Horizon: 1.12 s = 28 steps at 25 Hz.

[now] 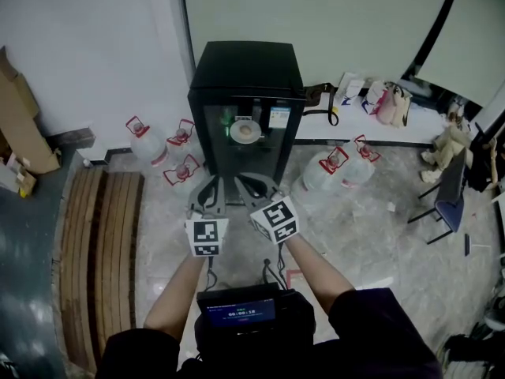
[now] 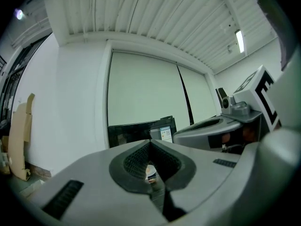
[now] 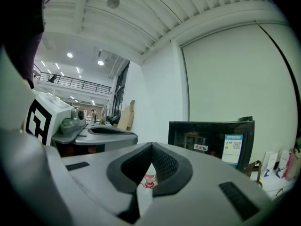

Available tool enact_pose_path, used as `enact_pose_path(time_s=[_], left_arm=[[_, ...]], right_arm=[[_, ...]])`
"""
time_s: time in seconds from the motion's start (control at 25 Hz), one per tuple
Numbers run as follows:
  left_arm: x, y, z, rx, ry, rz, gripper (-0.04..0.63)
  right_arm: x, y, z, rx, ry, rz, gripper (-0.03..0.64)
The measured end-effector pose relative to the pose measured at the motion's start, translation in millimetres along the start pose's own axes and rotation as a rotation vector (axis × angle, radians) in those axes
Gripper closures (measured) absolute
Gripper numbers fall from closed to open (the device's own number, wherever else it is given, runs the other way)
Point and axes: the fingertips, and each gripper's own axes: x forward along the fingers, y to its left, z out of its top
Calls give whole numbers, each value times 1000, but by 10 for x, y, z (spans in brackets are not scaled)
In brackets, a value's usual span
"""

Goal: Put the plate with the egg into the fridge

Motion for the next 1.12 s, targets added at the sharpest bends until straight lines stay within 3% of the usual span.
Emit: enact_pose_path(time_s=[1.12], left_arm=[[69, -39, -199, -6, 40, 8, 584]], right_arm=[[36, -82, -120, 18, 12, -3, 611]])
